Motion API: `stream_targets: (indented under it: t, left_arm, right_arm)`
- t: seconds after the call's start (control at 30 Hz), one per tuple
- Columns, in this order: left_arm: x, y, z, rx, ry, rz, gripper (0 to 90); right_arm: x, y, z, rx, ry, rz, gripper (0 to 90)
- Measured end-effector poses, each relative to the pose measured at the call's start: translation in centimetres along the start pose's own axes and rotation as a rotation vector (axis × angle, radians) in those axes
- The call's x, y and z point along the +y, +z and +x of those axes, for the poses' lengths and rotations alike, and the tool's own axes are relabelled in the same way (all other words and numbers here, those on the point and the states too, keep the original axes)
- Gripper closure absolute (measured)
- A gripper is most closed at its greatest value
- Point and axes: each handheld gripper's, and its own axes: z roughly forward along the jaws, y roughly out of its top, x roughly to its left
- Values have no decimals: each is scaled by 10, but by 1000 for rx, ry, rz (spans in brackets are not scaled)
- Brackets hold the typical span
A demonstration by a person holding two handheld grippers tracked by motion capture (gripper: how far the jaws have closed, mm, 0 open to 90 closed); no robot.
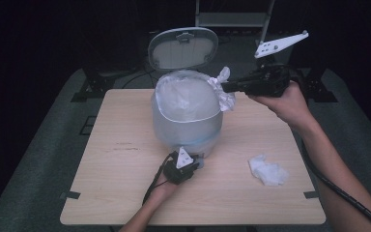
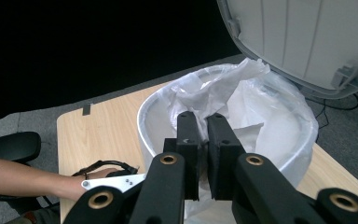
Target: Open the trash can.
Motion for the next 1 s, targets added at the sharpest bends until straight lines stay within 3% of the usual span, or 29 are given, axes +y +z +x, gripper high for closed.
stream_targets:
  t: [1.0]
  left_arm:
    - [0,0,0,0,-1,-3,759]
  right_arm:
    - [14,45,-4,29,4,24,843]
